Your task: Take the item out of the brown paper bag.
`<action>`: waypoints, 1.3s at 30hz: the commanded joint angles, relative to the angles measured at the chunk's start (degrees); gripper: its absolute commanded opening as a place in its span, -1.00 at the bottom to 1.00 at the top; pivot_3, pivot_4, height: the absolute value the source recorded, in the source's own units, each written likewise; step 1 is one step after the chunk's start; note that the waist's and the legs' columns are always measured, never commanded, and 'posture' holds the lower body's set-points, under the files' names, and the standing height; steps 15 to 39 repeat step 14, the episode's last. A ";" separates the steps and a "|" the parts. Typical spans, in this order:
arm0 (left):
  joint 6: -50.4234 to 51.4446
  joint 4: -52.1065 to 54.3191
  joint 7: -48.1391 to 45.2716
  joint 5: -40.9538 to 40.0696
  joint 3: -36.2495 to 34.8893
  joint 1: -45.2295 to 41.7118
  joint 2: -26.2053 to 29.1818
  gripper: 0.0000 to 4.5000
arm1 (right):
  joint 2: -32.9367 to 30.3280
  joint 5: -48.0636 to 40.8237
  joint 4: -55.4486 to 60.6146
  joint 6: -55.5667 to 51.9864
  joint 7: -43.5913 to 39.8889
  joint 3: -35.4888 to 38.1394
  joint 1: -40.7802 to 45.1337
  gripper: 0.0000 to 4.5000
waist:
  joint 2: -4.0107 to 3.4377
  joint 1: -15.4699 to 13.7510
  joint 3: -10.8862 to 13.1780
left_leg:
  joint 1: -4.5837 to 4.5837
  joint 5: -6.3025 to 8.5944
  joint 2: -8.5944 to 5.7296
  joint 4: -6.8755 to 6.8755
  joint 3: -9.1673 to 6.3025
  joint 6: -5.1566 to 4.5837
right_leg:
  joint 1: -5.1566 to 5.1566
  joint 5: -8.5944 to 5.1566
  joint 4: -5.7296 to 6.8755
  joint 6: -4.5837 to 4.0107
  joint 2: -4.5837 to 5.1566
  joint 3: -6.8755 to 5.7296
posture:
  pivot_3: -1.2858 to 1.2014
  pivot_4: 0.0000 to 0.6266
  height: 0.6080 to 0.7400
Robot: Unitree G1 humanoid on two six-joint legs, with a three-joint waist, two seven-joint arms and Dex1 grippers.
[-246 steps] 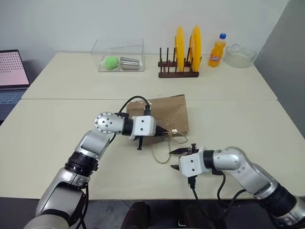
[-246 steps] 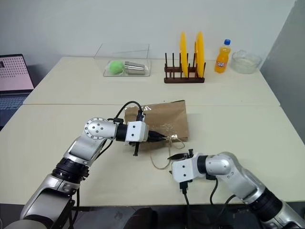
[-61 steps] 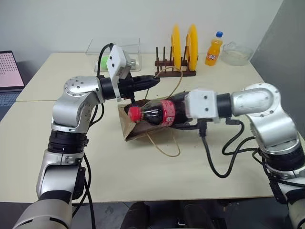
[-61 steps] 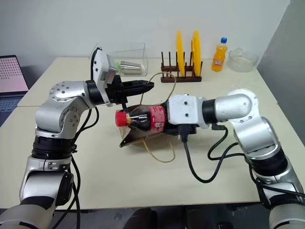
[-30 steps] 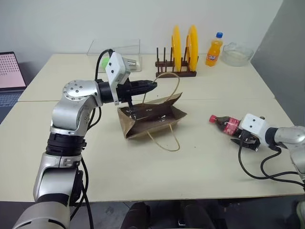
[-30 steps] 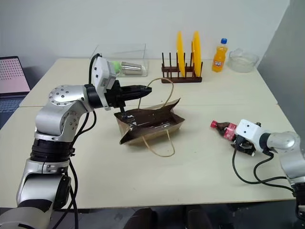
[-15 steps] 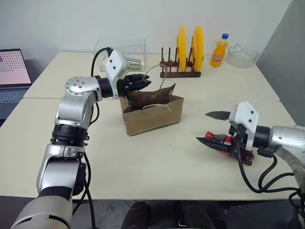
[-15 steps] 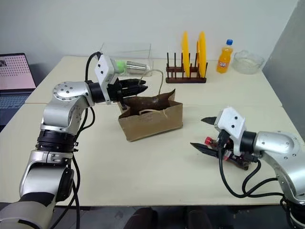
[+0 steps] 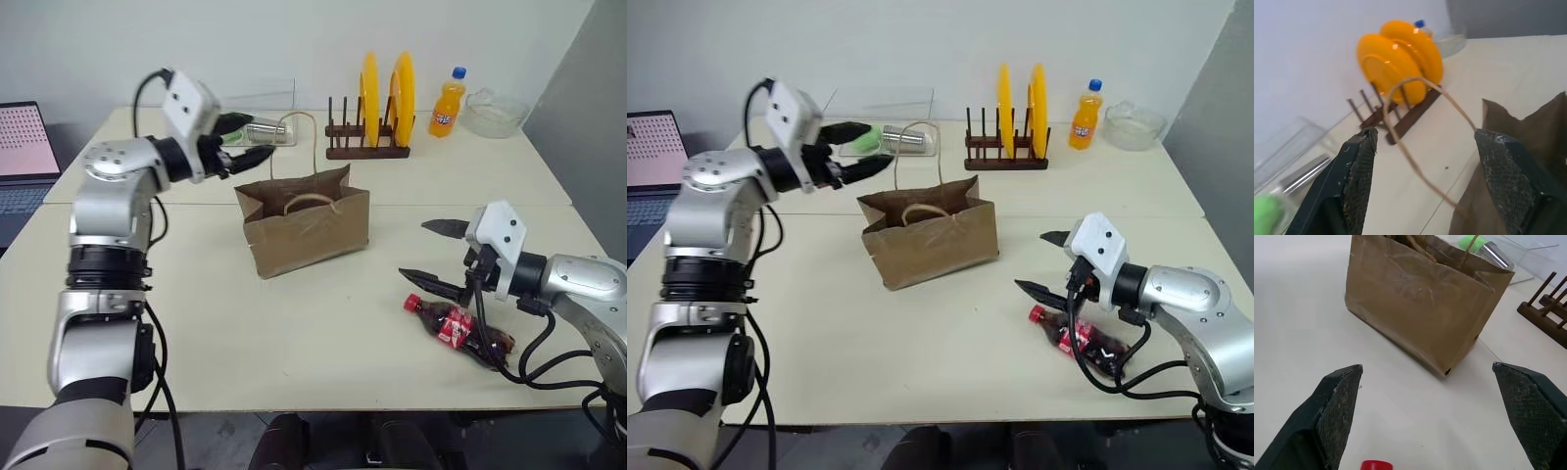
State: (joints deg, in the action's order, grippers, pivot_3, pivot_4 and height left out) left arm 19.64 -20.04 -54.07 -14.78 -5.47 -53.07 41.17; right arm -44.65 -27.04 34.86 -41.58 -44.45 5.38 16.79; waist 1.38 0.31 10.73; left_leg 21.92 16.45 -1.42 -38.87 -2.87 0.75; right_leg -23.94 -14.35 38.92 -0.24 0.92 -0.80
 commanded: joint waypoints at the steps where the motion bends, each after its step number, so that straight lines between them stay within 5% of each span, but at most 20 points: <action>1: 6.96 8.39 2.37 -3.05 -4.62 3.88 2.90 0.49 | 0.47 -0.17 0.24 2.00 1.15 1.76 0.63 1.00 | 0.00 0.00 0.00 | -0.01 0.00 0.00 0.00 0.00 0.00 | 0.01 0.00 0.01 0.00 0.00 0.01 | 0.03 -0.52 1.00; 6: 16.27 30.92 10.17 -6.14 -13.47 22.90 3.08 0.49 | 2.73 -0.35 -0.54 3.84 3.97 4.70 -1.65 1.00 | -0.02 0.19 -0.01 | -0.02 0.00 0.04 0.04 0.04 0.01 | -0.03 0.05 0.02 -0.08 0.01 0.08 | 0.03 -0.52 1.00; 14: 15.65 50.55 23.39 -3.26 -17.70 49.41 -7.38 0.49 | 6.06 3.26 -2.99 9.61 7.18 4.24 -6.63 1.00 | 0.01 -0.37 -0.03 | -0.05 0.00 0.05 0.03 0.04 0.01 | 0.07 0.00 -0.07 0.00 0.04 0.07 | 0.03 -0.52 1.00; 39: 15.65 50.55 23.39 -3.26 -17.70 49.41 -7.38 0.49 | 6.06 3.26 -2.99 9.61 7.18 4.24 -6.63 1.00 | 0.01 -0.37 -0.03 | -0.05 0.00 0.05 0.03 0.04 0.01 | 0.07 0.00 -0.07 0.00 0.04 0.07 | 0.03 -0.52 1.00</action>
